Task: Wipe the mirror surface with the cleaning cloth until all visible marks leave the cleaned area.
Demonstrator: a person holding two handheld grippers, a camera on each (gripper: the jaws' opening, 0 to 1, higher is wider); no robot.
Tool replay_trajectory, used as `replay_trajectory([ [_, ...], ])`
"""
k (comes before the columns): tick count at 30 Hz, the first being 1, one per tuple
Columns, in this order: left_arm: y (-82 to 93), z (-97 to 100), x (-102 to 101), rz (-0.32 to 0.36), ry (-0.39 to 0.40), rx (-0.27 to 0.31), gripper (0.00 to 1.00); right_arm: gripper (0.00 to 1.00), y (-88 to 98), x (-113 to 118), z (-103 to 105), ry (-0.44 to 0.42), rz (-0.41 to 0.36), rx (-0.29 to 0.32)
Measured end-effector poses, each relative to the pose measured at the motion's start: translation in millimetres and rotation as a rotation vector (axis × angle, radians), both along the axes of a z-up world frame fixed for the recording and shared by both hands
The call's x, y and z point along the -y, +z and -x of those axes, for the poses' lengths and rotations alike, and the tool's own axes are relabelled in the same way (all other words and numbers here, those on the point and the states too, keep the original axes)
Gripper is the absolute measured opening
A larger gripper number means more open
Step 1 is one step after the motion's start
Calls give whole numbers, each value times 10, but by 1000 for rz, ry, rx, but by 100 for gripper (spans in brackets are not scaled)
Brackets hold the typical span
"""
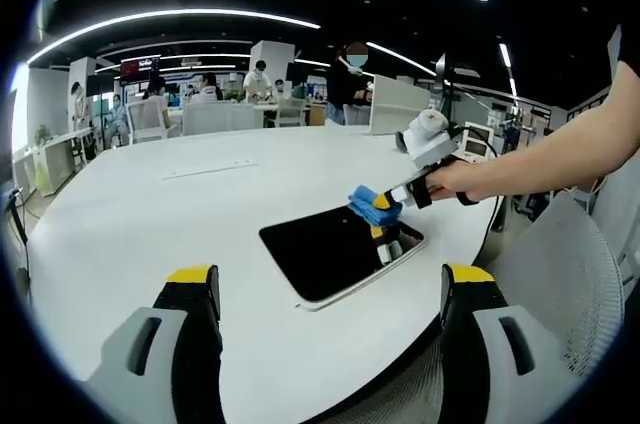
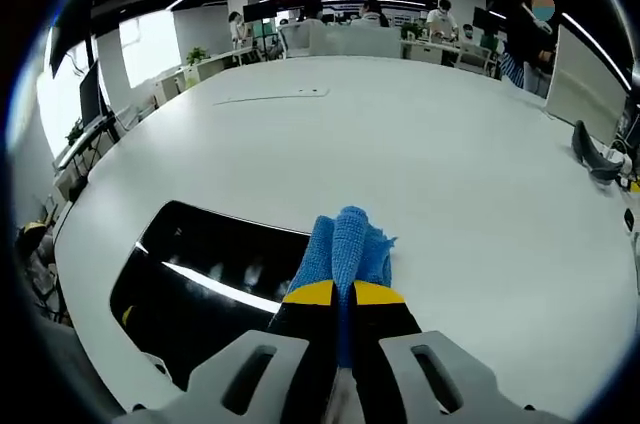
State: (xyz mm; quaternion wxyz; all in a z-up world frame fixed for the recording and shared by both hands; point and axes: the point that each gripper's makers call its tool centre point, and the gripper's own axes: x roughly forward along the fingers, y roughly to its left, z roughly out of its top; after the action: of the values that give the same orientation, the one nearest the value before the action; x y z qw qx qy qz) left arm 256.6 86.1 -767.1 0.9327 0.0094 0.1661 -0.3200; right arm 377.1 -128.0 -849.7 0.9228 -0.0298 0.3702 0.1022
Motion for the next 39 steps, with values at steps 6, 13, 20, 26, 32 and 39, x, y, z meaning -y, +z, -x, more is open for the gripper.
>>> replay_trajectory([
  [6, 6, 4, 5, 3, 0, 1, 91, 0, 64, -176, 92, 16, -2, 2],
  [13, 19, 8, 7, 6, 0, 9, 91, 0, 73, -306, 87, 20, -23, 0],
  [20, 16, 4, 0, 1, 4, 14, 91, 0, 63, -389, 72, 21, -20, 5],
  [26, 15, 2, 3, 1, 3, 17, 92, 0, 46, -500, 31, 27, -39, 1],
  [32, 20, 1, 3, 9, 3, 17, 92, 0, 31, -626, -1, 35, -52, 1],
  [39, 19, 5, 3, 10, 2, 18, 91, 0, 15, -763, -42, 50, -58, -7],
])
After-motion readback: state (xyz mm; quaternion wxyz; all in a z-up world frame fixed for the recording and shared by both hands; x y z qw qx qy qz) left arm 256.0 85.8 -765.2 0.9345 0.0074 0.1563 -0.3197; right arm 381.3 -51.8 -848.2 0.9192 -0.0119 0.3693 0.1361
